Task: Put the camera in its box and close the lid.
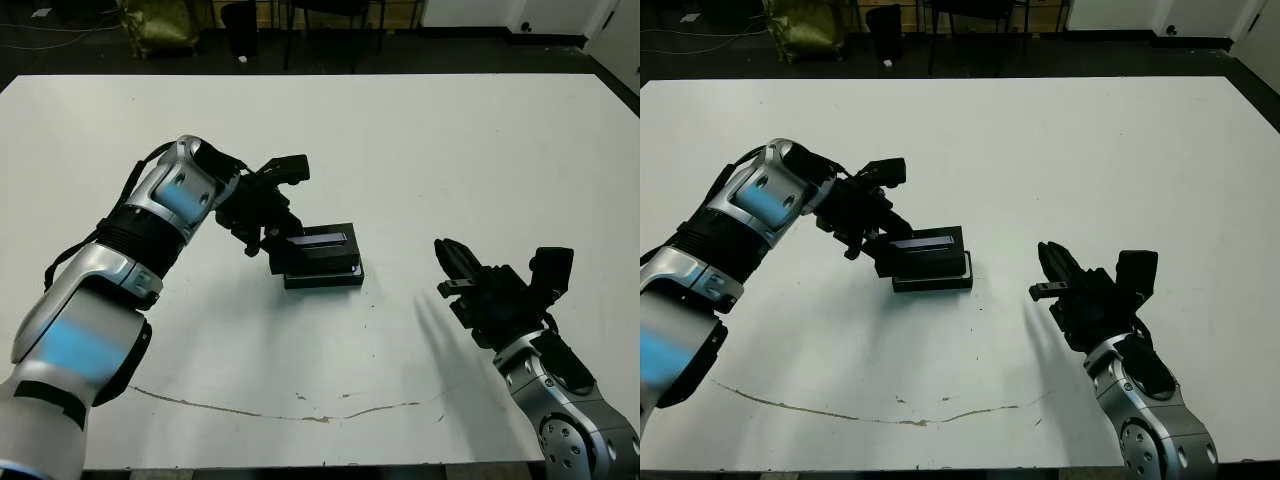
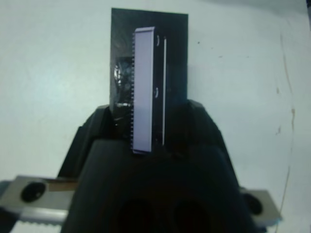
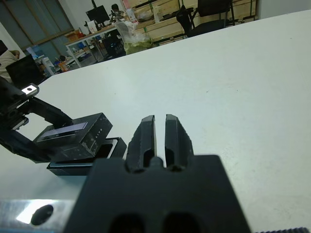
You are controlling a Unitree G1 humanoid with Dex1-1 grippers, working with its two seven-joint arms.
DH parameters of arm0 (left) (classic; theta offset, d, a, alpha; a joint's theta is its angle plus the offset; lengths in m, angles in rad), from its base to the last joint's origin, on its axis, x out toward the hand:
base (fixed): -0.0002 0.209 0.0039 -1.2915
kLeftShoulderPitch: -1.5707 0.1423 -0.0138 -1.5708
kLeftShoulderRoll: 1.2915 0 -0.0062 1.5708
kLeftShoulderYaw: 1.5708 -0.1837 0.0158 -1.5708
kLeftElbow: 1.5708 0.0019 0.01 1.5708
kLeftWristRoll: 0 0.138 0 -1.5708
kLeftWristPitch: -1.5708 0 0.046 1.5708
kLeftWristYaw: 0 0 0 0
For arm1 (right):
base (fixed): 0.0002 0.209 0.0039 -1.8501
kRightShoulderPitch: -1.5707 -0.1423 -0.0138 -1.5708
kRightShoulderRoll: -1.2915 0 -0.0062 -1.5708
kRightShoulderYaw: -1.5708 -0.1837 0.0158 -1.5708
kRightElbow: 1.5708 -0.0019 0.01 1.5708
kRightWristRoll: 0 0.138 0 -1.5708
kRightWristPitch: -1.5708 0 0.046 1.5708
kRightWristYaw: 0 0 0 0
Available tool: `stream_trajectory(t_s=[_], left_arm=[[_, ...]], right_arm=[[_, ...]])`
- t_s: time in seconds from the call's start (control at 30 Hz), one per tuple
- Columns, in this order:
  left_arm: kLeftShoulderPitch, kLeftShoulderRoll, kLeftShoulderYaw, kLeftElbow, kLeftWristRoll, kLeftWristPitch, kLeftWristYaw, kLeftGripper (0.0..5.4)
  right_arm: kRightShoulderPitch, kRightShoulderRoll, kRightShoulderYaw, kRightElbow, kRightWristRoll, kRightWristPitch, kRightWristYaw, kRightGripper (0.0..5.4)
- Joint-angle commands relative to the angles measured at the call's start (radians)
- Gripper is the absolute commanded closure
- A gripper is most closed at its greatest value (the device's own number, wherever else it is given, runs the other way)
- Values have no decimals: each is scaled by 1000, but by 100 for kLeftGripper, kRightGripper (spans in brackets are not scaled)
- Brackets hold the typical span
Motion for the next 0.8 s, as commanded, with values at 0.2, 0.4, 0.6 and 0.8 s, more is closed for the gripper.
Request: stream_trajectory(t_s=[0.2,0.4,0.6,0.8], left_arm=[[28,3,-5,-4,4,25,2,319],[40,2,-1,-8,5,18,16,319],[52,-4,3,-2,1,6,26,319],[63,-6,8,-5,4,-16,50,319]], right_arm=[[10,-4,-1,-1,-13,19,-8,540],[10,-5,0,10,-15,5,8,540],[13,-4,-5,6,-15,12,3,540],[16,-1,-7,4,-14,13,-2,540]])
